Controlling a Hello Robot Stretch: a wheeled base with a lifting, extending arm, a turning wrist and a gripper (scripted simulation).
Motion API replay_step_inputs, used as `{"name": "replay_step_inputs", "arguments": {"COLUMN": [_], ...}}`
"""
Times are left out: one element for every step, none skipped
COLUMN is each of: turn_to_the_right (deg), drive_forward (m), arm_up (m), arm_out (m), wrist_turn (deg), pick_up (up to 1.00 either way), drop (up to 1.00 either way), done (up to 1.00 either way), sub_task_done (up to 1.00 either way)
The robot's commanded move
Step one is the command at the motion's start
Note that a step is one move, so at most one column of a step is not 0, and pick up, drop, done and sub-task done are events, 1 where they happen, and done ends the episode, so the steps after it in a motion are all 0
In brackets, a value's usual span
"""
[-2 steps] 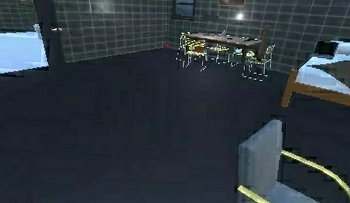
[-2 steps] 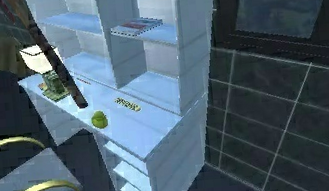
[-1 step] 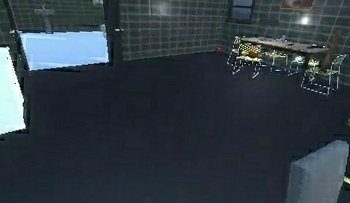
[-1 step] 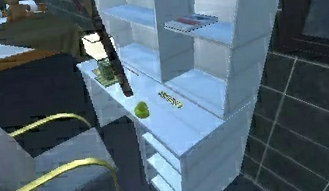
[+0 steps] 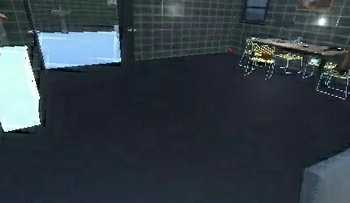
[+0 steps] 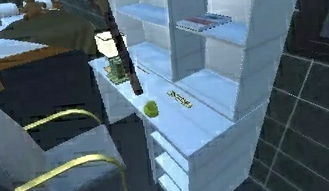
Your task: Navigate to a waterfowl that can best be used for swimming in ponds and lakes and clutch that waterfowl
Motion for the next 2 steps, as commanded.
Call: {"name": "replay_step_inputs", "arguments": {"turn_to_the_right": [45.0,45.0], "drive_forward": [0.00,0.00], "arm_up": [0.00,0.00], "arm_out": [0.00,0.00], "wrist_turn": [0.0,0.0], "pick_up": [0.00,0.00], "drop": [0.00,0.00], "done": [0.00,0.00], "sub_task_done": [0.00,0.00]}}
